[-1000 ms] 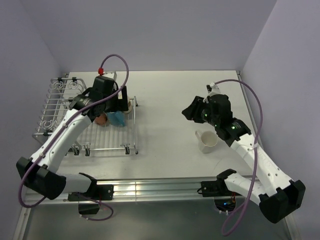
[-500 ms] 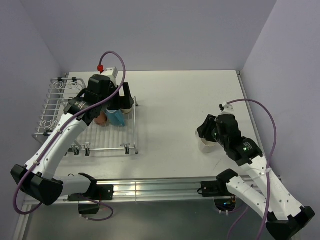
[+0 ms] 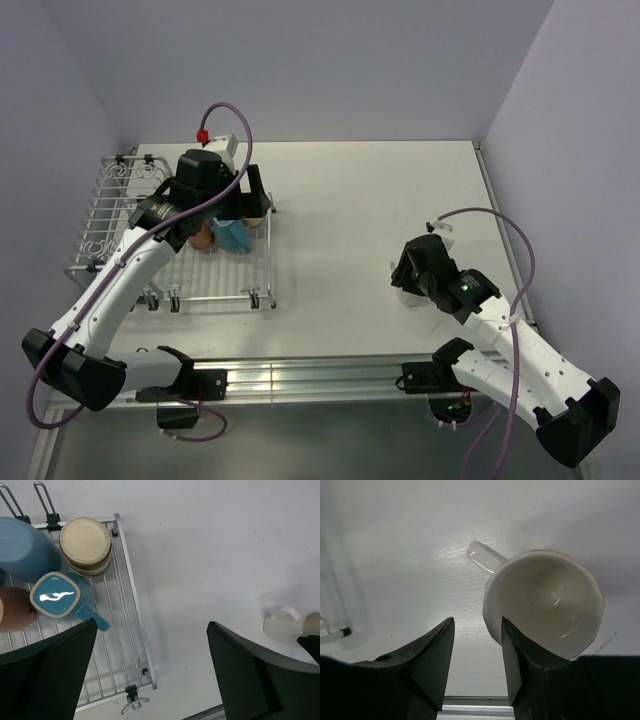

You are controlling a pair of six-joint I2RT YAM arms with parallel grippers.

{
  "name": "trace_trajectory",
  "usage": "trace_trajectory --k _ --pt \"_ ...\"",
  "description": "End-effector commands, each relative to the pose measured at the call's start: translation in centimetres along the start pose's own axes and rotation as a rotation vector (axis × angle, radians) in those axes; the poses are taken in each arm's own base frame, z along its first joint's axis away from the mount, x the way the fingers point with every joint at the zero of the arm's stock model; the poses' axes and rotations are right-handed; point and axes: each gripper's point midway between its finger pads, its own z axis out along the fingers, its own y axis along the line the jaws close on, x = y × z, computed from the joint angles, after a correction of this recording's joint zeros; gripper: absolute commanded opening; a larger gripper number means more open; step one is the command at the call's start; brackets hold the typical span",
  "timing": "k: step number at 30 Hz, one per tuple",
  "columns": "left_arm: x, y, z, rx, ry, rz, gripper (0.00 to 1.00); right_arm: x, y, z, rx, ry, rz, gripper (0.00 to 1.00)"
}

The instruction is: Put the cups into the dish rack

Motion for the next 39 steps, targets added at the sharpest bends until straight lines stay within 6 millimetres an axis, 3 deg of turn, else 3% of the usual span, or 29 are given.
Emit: trace_trajectory --k 1,10,18,25,26,29,35,39 --pt "-1.1 -1.1 -0.1 0.049 -0.04 0.0 0.99 0.9 -0.9 0.5 0.046 0.003 0.041 0.5" --pt "-0.5 -1.1 1.0 0.048 -0.017 0.004 0.98 2.2 -1.5 2.5 0.098 0.028 0.023 0.5" --pt "0.2 -0.8 1.1 0.044 -0.007 0.006 0.97 2.2 -1.6 3.2 0.13 0.038 0.007 0.42" --pt "0.5 -0.7 1.0 0.045 -0.01 0.003 0.96 2.5 -1.2 3.5 0.115 0.061 -0.018 0.11" --pt "0.4 -0.7 0.9 0.045 -0.013 0.0 0.97 2.5 -1.0 3.6 0.109 0.063 -0.027 0.01" --pt "0.5 -1.1 0.6 0.067 -0.014 0.001 0.97 2.5 -0.3 3.7 0.073 0.079 -0.057 0.0" --pt "-0.2 -1.6 -0.5 0.1 -0.048 0.006 0.97 0.4 4.5 2.3 -0.118 0.077 -0.067 0.0" --pt "-0.9 -2.6 -1.7 0.162 -0.088 0.017 0.99 -2.7 9.7 0.3 -0.306 0.05 -0.066 0.0"
